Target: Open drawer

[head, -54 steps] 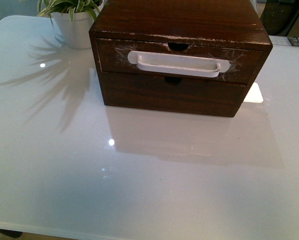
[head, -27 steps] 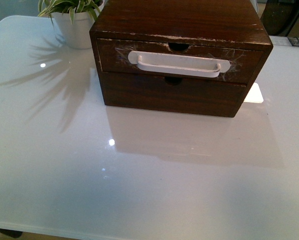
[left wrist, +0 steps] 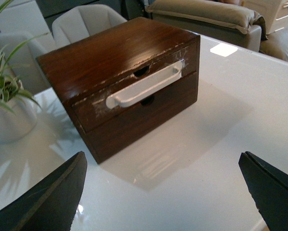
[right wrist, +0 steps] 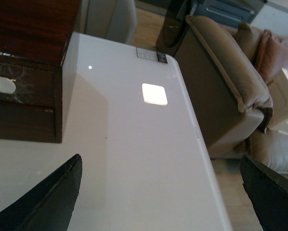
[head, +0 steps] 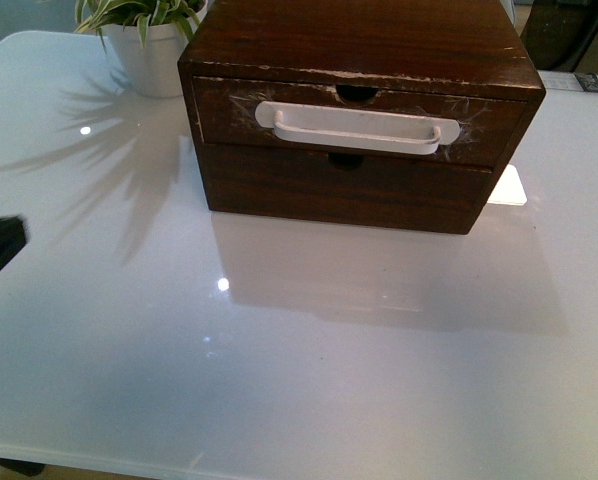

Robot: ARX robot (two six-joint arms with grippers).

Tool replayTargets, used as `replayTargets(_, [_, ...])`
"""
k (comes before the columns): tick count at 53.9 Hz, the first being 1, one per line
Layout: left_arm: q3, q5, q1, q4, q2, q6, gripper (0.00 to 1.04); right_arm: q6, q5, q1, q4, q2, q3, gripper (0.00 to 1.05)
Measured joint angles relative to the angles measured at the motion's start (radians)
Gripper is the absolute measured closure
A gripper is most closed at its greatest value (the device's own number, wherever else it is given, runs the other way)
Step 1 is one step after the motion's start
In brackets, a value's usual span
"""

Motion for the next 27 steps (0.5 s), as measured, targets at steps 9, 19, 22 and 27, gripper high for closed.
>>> replayTargets(9, [0.088,0.009,-0.055,0.24,0.312,0.12,0.08,-0.23,-0.133,0.0,0.072,0.229,0.088,0.09])
replayTargets(19, [0.163,0.049,-0.09,0.34,0.555,0.272,0.08,-0.426,-0.25,0.004,0.076,0.404,0.203,0.09])
replayTargets(22, [0.187,0.056,-0.098,0.345,0.616,0.314,0.08,-0.465,-0.272,0.008,0.073,0.451,0.238,0.09])
replayTargets(27, [0.234,0.07,-0.109,0.343,0.71,0.374,0.08,-0.515,-0.315,0.022,0.05,0.514,0.292,0.09])
